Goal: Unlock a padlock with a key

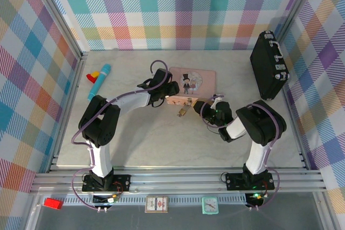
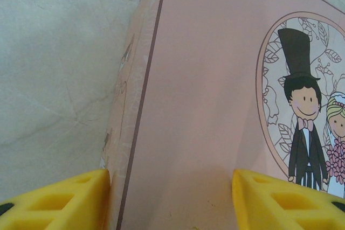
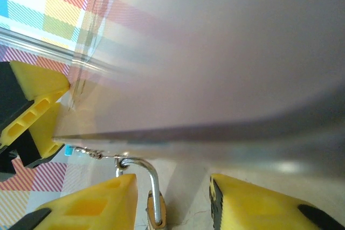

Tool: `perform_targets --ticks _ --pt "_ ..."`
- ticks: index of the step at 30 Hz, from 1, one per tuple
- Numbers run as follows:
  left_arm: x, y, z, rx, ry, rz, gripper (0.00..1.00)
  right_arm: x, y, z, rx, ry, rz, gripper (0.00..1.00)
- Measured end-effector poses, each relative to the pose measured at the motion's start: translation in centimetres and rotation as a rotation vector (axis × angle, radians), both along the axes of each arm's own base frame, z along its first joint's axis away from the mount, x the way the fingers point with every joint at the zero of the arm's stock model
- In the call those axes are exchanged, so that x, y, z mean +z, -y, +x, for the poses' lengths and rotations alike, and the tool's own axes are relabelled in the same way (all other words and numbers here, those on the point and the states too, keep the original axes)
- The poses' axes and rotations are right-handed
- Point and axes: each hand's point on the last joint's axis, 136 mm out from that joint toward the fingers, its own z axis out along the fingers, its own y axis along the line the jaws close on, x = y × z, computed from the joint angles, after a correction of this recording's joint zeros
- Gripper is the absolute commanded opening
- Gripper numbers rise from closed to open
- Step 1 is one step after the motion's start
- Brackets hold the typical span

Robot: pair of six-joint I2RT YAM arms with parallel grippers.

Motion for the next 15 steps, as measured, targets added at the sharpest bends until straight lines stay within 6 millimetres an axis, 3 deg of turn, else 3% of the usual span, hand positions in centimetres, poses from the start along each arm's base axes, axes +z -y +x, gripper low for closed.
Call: perform_targets --ticks 11,15 --pt "0.0 0.0 0.0 0.006 -0.001 -0.002 0.58 0.9 -1.1 -0.8 0.037 0.014 -0.024 0.34" --pt "0.0 0.0 0.0 0.006 -0.001 -0.003 0.58 1.2 -3.4 -1.1 0.119 0.024 0.001 0.32"
